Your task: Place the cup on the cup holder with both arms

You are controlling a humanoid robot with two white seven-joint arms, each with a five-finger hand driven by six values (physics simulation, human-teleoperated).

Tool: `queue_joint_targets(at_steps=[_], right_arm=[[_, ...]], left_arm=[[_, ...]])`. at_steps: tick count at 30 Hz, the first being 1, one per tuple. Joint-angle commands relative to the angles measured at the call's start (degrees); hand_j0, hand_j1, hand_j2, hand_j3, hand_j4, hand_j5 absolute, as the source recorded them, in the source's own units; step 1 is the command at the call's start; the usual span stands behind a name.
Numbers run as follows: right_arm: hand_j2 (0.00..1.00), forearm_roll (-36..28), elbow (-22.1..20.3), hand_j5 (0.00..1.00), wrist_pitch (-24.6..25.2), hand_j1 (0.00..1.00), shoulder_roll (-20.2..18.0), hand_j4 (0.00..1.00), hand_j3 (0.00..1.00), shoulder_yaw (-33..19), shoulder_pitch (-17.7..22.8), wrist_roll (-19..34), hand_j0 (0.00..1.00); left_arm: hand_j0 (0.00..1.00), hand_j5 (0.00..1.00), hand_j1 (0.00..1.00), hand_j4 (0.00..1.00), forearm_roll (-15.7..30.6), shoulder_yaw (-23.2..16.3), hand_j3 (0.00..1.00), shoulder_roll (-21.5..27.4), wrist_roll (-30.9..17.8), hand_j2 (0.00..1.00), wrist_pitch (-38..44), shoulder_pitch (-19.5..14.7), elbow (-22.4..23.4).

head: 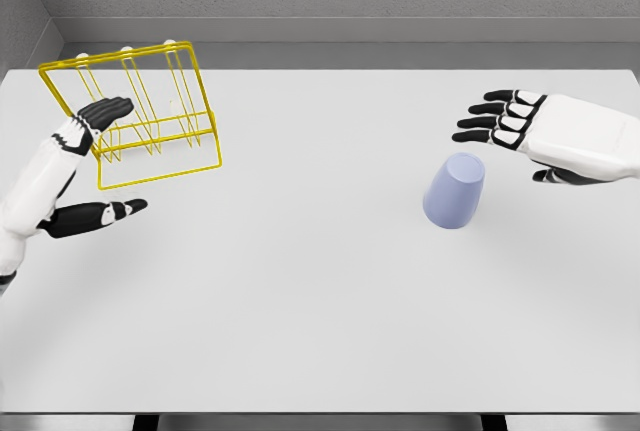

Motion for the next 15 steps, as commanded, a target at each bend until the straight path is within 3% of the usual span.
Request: queue_joint_targets(at_steps=[1, 6, 7, 8, 9, 11, 13, 15], right_arm=[[1.0, -0.4, 0.0, 1.0, 0.0, 1.0, 0.0, 1.0, 1.0, 0.0, 0.0, 0.0, 1.0], [1.0, -0.3, 0.0, 1.0, 0.0, 1.0, -0.5, 1.0, 1.0, 0.0, -1.7, 0.1, 1.0], [1.0, -0.1, 0.3, 1.0, 0.0, 1.0, 0.1, 1.0, 1.0, -0.4, -3.7, 4.1, 1.0], [1.0, -0.5, 0.8, 1.0, 0.0, 1.0, 2.0, 1.0, 1.0, -1.1, -5.5, 15.5, 1.0], [1.0, -0.8, 3.4, 1.0, 0.0, 1.0, 7.2, 1.0, 1.0, -2.4, -7.8, 25.8, 1.0], [1.0, -0.4, 5.9, 1.0, 0.0, 1.0, 12.3, 1.0, 1.0, -2.5, -12.0, 27.7, 1.0], [1.0, 1.3, 5.6, 1.0, 0.0, 1.0, 12.4, 1.0, 1.0, -1.8, -13.1, 27.7, 1.0], [1.0, 3.2, 6.9, 1.0, 0.0, 1.0, 14.0, 1.0, 1.0, 2.9, -15.5, 27.7, 1.0]], left_arm=[[1.0, 1.0, 1.0, 1.0, 0.4, -0.1, 1.0, -0.5, 0.0, 1.0, 0.0, 0.0, 0.2], [1.0, 1.0, 1.0, 1.0, 0.8, 0.1, 1.0, -1.9, 0.0, 1.0, 0.0, 0.0, 0.2], [1.0, 1.0, 1.0, 1.0, 0.8, 0.1, 1.0, -2.0, 0.1, 1.0, 0.0, 0.1, 0.3], [1.0, 1.0, 1.0, 1.0, 0.8, 0.1, 1.0, -2.0, 0.1, 1.0, 0.0, 0.1, 0.3], [1.0, 1.0, 1.0, 1.0, 0.8, 0.1, 1.0, -1.9, 0.1, 1.0, 0.0, 0.1, 0.3], [1.0, 1.0, 1.0, 1.0, 1.1, -0.1, 1.0, -2.1, 0.2, 1.0, 0.0, 0.6, 0.3], [1.0, 1.0, 1.0, 1.0, 7.1, -4.0, 1.0, -2.1, 0.1, 1.0, 0.0, 2.5, -0.1], [1.0, 1.0, 1.0, 1.0, 9.6, -5.6, 1.0, -1.4, 0.0, 1.0, 0.0, 2.9, -0.1]])
